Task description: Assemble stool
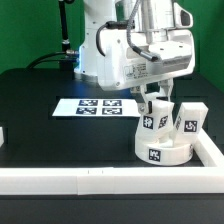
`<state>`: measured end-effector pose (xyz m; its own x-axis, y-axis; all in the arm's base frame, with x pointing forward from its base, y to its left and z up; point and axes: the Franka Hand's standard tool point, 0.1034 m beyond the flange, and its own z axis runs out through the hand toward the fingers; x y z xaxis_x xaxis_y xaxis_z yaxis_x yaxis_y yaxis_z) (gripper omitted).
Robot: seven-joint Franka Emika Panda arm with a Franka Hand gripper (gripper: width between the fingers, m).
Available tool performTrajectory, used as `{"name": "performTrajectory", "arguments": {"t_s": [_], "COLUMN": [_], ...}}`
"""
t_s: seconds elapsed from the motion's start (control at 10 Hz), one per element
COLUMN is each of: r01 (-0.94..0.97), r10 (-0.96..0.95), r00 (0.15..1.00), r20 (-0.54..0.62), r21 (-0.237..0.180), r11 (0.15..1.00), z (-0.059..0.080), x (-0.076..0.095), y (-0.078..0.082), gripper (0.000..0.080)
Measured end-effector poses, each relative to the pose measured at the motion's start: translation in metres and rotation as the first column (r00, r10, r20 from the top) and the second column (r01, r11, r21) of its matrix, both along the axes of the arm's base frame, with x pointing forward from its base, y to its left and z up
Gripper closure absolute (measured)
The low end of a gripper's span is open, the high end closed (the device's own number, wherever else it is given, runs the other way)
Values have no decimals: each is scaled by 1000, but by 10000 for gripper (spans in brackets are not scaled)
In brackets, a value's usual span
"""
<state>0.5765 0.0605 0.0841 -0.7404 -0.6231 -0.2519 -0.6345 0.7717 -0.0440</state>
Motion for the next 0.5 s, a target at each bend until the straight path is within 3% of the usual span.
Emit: {"name": "performTrajectory", "arguments": {"t_s": [0.5], "r01": [227], "r10": [-231], "r00": [970], "r20": [79], "r21": [51], "r11": [973], "z": [0], "x": [-2], "y": [4], "gripper": [462]}}
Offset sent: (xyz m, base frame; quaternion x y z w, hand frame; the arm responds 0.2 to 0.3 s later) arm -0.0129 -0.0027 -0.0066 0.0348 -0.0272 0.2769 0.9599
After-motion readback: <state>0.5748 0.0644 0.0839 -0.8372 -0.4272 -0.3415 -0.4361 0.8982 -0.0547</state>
